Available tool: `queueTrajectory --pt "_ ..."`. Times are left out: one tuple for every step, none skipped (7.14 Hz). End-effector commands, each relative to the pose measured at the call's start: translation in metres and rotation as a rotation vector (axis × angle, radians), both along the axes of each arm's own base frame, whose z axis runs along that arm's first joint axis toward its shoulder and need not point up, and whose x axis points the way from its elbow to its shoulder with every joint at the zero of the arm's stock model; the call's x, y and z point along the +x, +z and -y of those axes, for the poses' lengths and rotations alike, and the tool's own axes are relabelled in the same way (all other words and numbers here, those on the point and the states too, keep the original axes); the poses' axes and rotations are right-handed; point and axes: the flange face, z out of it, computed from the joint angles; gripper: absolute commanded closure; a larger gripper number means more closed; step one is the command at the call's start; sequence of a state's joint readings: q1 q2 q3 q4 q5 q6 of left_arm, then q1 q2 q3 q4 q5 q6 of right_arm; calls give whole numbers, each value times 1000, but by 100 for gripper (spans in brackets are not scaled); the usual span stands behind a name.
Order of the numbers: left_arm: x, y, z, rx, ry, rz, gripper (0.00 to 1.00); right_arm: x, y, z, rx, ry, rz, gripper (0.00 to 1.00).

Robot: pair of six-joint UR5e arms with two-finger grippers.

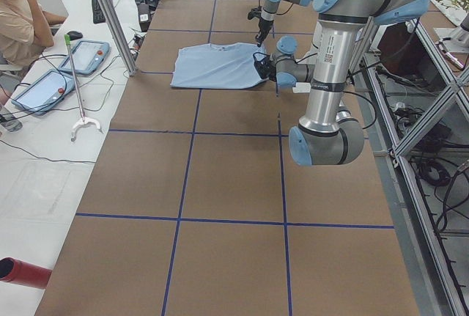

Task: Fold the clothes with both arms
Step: 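Lift the near edge and fold it over farther from the robot with both grippers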

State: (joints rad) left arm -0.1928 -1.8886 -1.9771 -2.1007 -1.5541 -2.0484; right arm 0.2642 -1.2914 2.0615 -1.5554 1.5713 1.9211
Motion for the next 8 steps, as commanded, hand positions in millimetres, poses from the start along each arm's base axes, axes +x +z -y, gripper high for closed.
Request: queueTrajectory --pt "-30 -44 -23 -43 -14 -66 100 22 -21 -4 6 -4 54 100" --pt "-62 -74 -26 -34 -12 -128 100 49 -34 -6 18 6 95 100" --pt "-82 -92 -14 -20 -41 -142 100 63 -49 5 30 38 127 100" --pt "-91 -102 18 7 -105 -143 100 73 -50 25 39 76 127 100" --pt "-97 -102 45 61 -147 -119 100 68 -66 55 80 102 131 100" --pt "-102 -94 71 103 -184 -78 100 61 -71 97 84 136 115 100" --pt "-91 -88 106 128 -226 -33 100 65 -71 139 38 137 116 100" --pt "-84 -82 136 135 -266 2 100 68 -72 170 46 108 103 100"
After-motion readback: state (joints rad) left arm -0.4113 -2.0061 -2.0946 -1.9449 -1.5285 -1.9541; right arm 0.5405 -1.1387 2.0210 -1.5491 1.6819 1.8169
